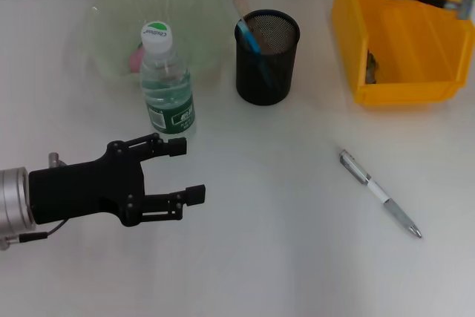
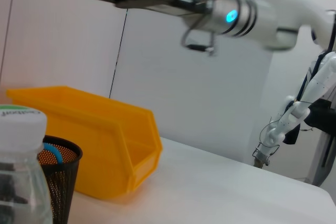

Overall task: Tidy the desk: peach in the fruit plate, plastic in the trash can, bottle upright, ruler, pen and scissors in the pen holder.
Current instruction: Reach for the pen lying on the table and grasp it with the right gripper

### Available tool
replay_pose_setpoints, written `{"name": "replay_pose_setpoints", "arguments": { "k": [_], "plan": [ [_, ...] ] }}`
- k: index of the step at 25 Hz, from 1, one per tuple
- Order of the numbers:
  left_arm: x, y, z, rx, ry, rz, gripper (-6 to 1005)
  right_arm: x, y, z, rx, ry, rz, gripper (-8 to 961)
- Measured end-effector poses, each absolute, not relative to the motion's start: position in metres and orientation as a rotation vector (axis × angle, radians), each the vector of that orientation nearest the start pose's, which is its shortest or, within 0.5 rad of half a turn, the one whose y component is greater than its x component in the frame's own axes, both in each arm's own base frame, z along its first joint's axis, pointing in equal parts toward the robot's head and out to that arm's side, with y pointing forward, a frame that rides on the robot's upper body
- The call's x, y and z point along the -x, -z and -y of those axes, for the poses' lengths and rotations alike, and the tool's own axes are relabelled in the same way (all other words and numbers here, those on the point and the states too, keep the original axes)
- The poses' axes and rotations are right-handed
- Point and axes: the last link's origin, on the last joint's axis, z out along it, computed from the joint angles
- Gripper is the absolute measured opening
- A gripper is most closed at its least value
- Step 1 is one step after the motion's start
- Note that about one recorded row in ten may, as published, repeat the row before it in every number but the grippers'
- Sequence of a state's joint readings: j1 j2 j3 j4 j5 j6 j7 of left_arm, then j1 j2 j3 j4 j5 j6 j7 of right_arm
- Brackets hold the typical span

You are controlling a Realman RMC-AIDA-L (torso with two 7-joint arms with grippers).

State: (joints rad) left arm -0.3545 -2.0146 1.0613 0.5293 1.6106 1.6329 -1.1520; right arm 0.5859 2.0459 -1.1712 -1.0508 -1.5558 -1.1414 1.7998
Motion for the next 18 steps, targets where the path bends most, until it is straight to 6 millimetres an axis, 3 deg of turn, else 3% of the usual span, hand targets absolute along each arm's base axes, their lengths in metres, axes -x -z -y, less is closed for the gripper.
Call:
{"name": "replay_pose_setpoints", "arguments": {
  "k": [3, 6, 8, 13, 16, 18],
  "plan": [
    [0.282, 0.016, -0.268, 2.789, 0.908, 0.514, 859, -0.124, -0.052, -0.387, 2.614, -0.549, -0.607, 651],
    [0.283, 0.015, -0.268, 2.789, 0.905, 0.514, 859, -0.128, -0.062, -0.369, 2.608, -0.162, -0.771, 650],
    [0.283, 0.014, -0.268, 2.789, 0.904, 0.513, 859, -0.131, -0.065, -0.361, 2.592, 0.004, -0.853, 650],
    [0.284, 0.013, -0.268, 2.803, 0.891, 0.508, 859, -0.143, -0.060, -0.346, 2.567, 0.302, -1.002, 650],
    [0.285, 0.014, -0.267, 2.838, 0.856, 0.498, 859, -0.155, -0.048, -0.341, 2.509, 0.480, -1.053, 651],
    [0.285, 0.014, -0.267, 2.862, 0.831, 0.488, 859, -0.158, -0.043, -0.340, 2.500, 0.520, -1.072, 648]
  ]
}}
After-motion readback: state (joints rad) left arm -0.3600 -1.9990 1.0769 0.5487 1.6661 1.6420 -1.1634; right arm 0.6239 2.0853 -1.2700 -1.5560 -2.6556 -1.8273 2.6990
